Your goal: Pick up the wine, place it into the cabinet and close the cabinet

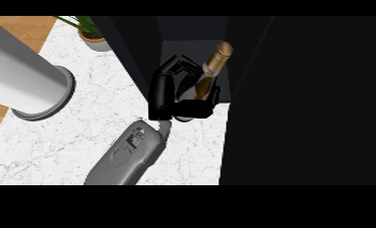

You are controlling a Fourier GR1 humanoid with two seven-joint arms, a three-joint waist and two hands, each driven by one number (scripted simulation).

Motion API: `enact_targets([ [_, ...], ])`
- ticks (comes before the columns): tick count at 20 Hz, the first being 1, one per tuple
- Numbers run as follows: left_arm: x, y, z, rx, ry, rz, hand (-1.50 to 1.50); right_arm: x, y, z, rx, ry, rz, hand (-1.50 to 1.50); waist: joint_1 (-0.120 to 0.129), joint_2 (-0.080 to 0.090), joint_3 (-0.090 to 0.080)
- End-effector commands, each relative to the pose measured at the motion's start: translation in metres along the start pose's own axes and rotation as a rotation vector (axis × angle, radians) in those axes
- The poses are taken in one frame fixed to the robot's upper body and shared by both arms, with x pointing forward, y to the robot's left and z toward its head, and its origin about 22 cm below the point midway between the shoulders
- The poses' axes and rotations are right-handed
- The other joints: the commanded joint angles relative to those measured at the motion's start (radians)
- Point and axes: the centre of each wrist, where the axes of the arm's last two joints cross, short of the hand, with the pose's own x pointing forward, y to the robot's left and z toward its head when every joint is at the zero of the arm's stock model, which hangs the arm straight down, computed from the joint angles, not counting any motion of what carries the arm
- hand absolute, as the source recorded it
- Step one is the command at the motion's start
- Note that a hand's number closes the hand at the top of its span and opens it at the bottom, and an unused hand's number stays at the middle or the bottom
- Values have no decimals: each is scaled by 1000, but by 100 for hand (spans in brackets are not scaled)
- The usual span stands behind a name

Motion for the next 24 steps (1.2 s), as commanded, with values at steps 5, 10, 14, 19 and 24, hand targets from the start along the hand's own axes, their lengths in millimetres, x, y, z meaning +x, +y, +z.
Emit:
enact_targets([
  [5,-11,16,-25,52,-12,5,150,23,3,23,33,-41,-41,-150,0,0,0],
  [10,-8,1,-20,45,23,7,150,13,-6,9,10,-50,-53,-150,0,0,0],
  [14,-12,25,-25,17,58,23,150,6,-6,21,10,-48,-72,-150,5,-2,1],
  [19,-25,14,-54,65,80,9,150,11,-2,8,29,-51,-69,-150,-15,4,0],
  [24,-34,21,-66,58,71,-53,150,16,6,16,41,-59,-77,-150,-21,5,0],
])
